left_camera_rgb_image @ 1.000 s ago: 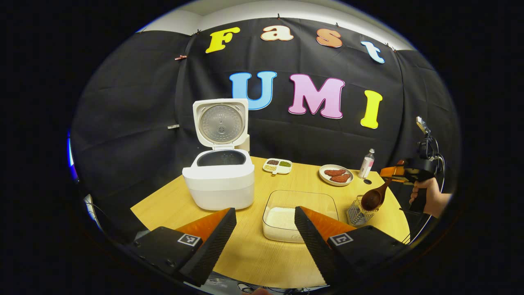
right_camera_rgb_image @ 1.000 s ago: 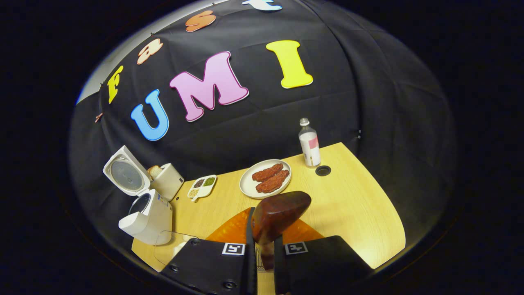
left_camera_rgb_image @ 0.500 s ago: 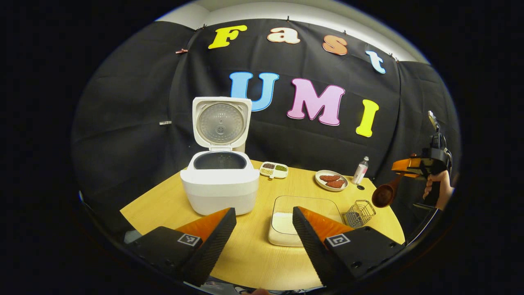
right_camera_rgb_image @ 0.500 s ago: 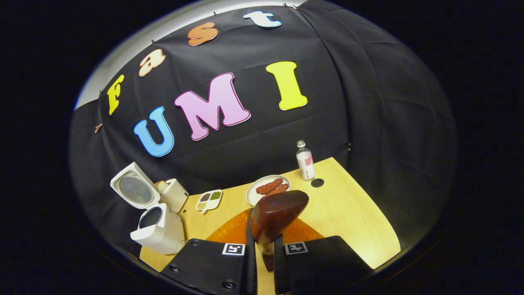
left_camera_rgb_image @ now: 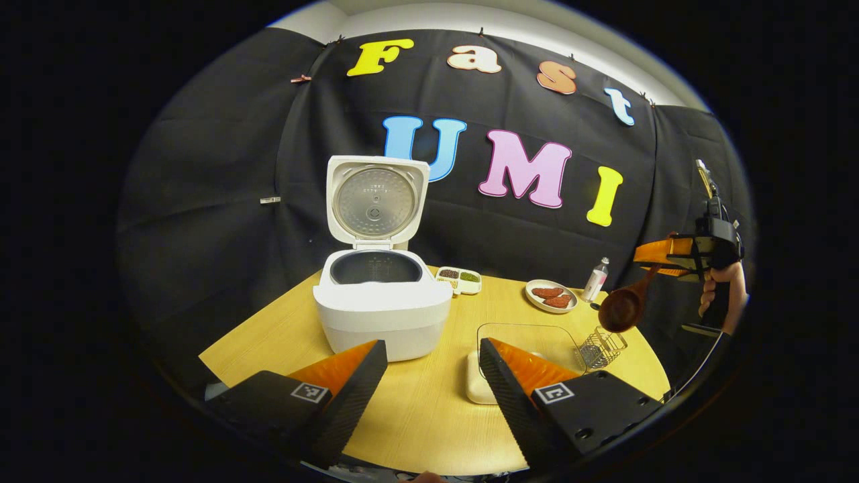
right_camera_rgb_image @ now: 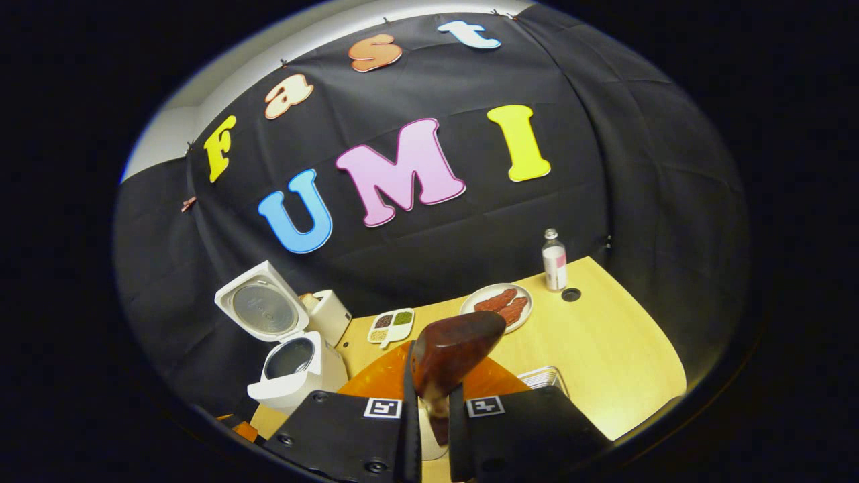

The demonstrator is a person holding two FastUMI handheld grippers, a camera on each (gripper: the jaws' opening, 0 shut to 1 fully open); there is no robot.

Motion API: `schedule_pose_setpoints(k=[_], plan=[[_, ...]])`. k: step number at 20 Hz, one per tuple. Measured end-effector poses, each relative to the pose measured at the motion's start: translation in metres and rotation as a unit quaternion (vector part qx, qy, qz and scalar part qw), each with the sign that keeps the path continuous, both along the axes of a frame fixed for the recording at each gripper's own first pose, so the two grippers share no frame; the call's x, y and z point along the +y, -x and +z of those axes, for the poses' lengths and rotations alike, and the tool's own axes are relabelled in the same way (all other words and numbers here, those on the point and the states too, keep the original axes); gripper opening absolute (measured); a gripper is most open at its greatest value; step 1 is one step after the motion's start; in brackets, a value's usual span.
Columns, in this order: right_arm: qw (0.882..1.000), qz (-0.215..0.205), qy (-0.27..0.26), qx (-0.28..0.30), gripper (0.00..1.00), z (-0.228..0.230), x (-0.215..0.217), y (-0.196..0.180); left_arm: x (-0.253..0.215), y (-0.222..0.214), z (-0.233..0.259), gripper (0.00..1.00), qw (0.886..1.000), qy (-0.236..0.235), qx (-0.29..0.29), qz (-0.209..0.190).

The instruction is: Close the left gripper, press the button to open the rice cooker; take a wooden spoon from the chopstick holder with the right hand, scoop a spoonful of rice and pour it into the rice cooker, then put the wooden spoon back into the chopstick holder.

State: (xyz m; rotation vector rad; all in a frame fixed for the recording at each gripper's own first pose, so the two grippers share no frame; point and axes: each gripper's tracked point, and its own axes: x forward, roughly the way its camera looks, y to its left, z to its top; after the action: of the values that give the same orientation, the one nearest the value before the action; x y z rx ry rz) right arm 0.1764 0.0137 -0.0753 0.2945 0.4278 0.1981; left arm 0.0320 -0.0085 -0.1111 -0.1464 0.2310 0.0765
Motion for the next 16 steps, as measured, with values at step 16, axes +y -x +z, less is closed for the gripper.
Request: schedule_pose_setpoints(k=[16], plan=[[0.991,0.032,0.127,0.013,0.21,-0.133,0.067,-0.011,0.057,-0.001,-0.04,0.96,0.999,-0.005,0.042,-0.02]])
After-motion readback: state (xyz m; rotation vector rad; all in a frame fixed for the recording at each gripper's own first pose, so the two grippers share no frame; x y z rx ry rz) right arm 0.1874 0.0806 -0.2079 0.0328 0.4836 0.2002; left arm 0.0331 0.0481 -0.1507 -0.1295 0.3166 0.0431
